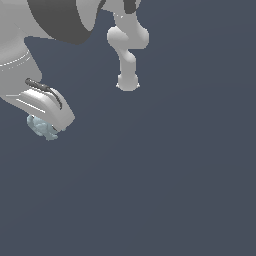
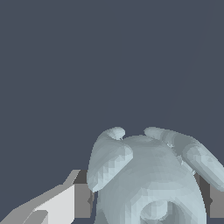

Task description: Pick up the object and move it to a goal position.

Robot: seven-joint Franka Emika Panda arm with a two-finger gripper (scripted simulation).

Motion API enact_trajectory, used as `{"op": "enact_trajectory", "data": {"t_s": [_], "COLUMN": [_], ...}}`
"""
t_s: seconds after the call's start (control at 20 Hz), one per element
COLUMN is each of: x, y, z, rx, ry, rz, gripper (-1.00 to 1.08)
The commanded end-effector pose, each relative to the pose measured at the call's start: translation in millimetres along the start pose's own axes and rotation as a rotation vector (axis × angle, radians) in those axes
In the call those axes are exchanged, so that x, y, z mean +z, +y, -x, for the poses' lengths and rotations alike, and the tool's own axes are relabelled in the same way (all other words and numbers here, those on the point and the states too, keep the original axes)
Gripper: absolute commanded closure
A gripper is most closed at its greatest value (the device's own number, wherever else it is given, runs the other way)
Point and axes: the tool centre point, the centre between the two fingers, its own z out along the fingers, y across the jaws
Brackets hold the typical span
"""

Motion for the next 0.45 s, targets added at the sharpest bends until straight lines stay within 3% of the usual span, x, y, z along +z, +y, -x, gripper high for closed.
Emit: {"op": "enact_trajectory", "data": {"t_s": [0.0,0.4], "x": [-4.5,-8.7], "y": [2.4,5.1], "z": [-2.7,-6.1], "rx": [-0.001,0.0], "ry": [0.0,0.0], "rz": [0.0,0.0], "gripper": [1.08,1.08]}}
